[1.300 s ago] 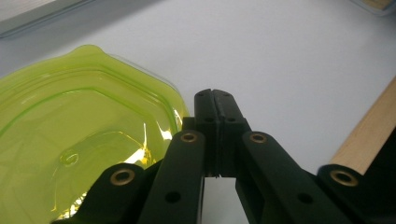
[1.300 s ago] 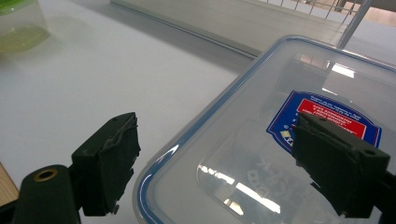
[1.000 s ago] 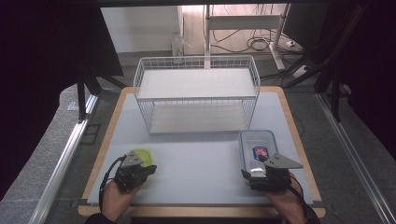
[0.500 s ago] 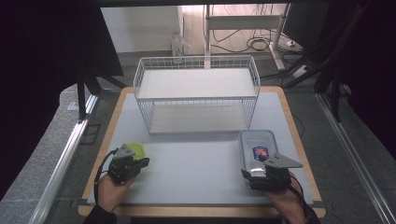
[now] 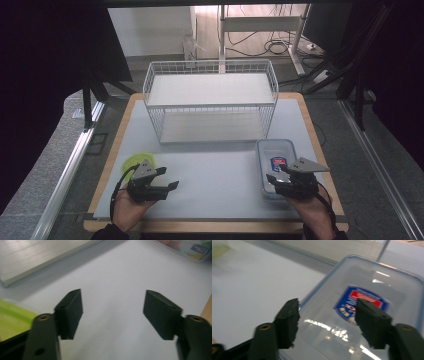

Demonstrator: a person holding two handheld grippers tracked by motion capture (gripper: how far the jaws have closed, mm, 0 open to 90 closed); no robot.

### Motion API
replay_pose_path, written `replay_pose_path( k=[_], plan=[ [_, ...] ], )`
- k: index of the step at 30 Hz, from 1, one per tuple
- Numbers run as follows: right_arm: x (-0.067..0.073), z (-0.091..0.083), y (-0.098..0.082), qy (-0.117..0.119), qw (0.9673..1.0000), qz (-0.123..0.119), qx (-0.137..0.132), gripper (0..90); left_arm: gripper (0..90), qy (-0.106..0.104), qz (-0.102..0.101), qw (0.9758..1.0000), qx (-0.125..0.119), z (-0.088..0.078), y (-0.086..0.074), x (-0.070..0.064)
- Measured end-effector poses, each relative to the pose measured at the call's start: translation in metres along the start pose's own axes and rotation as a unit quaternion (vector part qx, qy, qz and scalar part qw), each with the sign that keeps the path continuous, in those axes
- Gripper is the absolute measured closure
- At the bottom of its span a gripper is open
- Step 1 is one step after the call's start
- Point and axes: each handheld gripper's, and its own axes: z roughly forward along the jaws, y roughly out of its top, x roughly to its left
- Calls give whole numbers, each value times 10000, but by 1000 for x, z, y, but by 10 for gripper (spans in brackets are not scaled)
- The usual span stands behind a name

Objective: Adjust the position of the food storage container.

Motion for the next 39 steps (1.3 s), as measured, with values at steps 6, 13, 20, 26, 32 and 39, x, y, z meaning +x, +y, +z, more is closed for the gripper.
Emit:
replay_pose_path(
  k=[6, 13, 20, 26, 32, 39],
  plan=[
    [-23, -7, 8, -156, 9998, -93, -1, 712, 203, -69, 38, 9999, 82, 5, -1, -6],
    [-56, -3, 15, -414, 9990, 47, 131, 896, 205, -111, 88, 9997, 185, 9, -2, -9],
    [-89, 12, 8, -889, 9945, 422, 369, 895, 200, -241, 150, 9991, 314, 15, -4, -11],
    [-97, 24, 1, -932, 9921, 573, 613, 896, 199, -279, 240, 9985, 396, 17, -5, -13],
    [-95, 27, 4, -922, 9923, 587, 585, 897, 200, -354, 249, 9981, 448, 20, -5, -13],
    [-87, 42, 12, -665, 9943, 558, 613, 897, 200, -425, 277, 9973, 524, 22, -5, -14]
  ],
)
